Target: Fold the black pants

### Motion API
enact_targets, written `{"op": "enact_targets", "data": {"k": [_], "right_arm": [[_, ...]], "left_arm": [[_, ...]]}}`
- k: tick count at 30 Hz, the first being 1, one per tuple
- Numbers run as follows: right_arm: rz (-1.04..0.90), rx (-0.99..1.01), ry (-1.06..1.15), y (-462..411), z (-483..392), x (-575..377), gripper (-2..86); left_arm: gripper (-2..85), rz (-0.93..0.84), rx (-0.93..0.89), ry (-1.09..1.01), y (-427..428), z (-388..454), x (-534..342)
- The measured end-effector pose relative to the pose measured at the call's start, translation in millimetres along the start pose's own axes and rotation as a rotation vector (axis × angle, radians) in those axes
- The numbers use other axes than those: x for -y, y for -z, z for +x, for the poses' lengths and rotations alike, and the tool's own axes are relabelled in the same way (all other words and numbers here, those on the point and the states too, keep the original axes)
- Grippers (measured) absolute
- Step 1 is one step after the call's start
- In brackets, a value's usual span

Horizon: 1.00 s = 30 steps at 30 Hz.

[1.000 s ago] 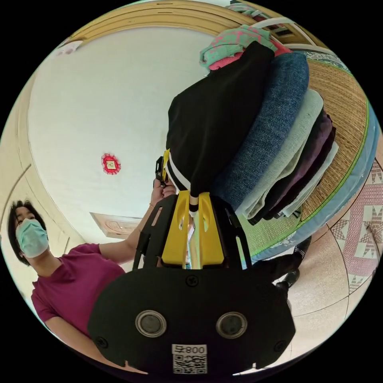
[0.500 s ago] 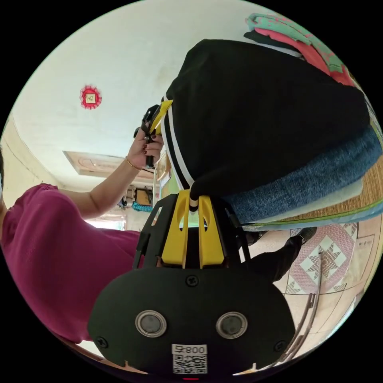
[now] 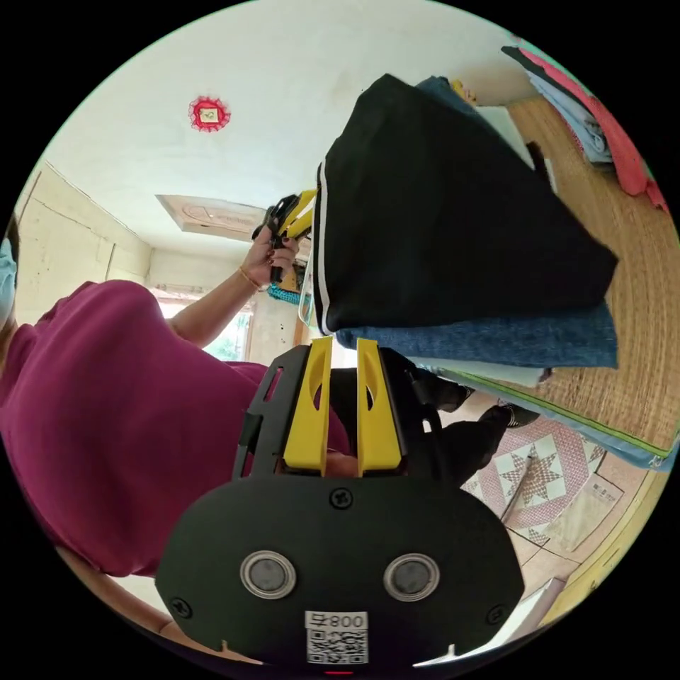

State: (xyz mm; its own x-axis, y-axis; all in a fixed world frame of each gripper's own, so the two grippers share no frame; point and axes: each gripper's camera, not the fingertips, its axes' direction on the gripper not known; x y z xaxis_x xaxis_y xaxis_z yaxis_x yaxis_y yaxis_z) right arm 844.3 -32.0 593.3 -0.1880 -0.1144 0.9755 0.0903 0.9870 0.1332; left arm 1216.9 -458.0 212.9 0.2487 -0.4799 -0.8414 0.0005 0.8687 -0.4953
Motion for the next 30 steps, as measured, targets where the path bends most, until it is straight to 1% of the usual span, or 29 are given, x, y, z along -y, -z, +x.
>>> {"op": "enact_targets", "data": {"k": [2, 3, 4, 5, 6, 7, 9, 11, 14, 16, 17, 19, 21, 23, 24, 26, 29, 30], "right_arm": [[0.070, -0.125, 0.041, 27.1, -1.7, 16.2, 6.6], [0.081, -0.168, 0.052, 31.2, -2.6, 21.6, 6.6], [0.093, -0.256, 0.071, 33.9, -3.9, 33.7, 6.6], [0.079, -0.338, 0.092, 27.9, -4.9, 47.4, 6.6], [0.061, -0.380, 0.106, 21.4, -5.4, 54.3, 6.6], [0.009, -0.460, 0.126, 2.2, -4.6, 67.4, 6.5], [-0.096, -0.527, 0.132, -34.7, -0.6, 83.8, 6.4], [-0.195, -0.673, 0.149, -84.1, 2.1, 93.9, 5.9], [-0.232, -0.813, 0.192, -112.8, -5.0, 94.6, 4.9], [-0.210, -0.834, 0.185, -116.8, -0.8, 91.0, 4.4], [-0.196, -0.824, 0.159, -115.0, 5.6, 90.2, 4.0], [-0.195, -0.768, 0.101, -107.8, 19.3, 92.8, 3.5], [-0.199, -0.685, 0.042, -96.9, 34.3, 96.2, 2.8], [-0.166, -0.545, -0.016, -73.6, 52.3, 95.3, 1.7], [-0.147, -0.508, -0.025, -66.0, 56.3, 93.8, 1.5], [-0.063, -0.390, -0.041, -31.6, 73.4, 85.9, 1.0], [0.032, -0.277, -0.079, 9.6, 113.9, 80.4, 0.7], [0.057, -0.242, -0.091, 17.7, 124.4, 79.9, 0.6]], "left_arm": [[6.1, 0.057, 0.039, 0.002, 5.4, -2.8, -13.0], [5.6, 0.078, 0.085, -0.004, 7.0, -3.9, -19.4], [4.9, 0.079, 0.154, -0.023, 5.3, -3.8, -23.4], [4.5, 0.073, 0.197, -0.030, 3.2, -3.9, -24.6], [3.7, 0.056, 0.276, -0.044, -4.0, -4.8, -25.7], [3.0, 0.032, 0.315, -0.066, -14.3, -6.4, -25.3], [2.0, -0.004, 0.328, -0.099, -33.1, -10.0, -24.0], [1.2, -0.039, 0.331, -0.128, -53.3, -14.2, -23.7], [0.6, -0.092, 0.331, -0.156, -83.8, -24.7, -27.7], [0.4, -0.082, 0.308, -0.162, -92.7, -38.4, -34.6], [0.3, -0.081, 0.282, -0.158, -93.0, -43.5, -36.1], [0.2, -0.084, 0.168, -0.130, -92.1, -66.7, -42.2], [0.2, -0.079, 0.146, -0.121, -89.7, -80.9, -48.8], [0.2, -0.065, 0.161, -0.097, -85.8, -95.4, -56.0], [0.1, -0.054, 0.181, -0.070, -82.7, -106.6, -61.0], [0.1, -0.021, 0.212, -0.022, -77.4, -124.3, -70.0], [0.0, 0.027, 0.299, 0.087, -76.0, -157.5, -86.6], [0.0, 0.036, 0.354, 0.127, -79.7, -170.6, -93.2]]}}
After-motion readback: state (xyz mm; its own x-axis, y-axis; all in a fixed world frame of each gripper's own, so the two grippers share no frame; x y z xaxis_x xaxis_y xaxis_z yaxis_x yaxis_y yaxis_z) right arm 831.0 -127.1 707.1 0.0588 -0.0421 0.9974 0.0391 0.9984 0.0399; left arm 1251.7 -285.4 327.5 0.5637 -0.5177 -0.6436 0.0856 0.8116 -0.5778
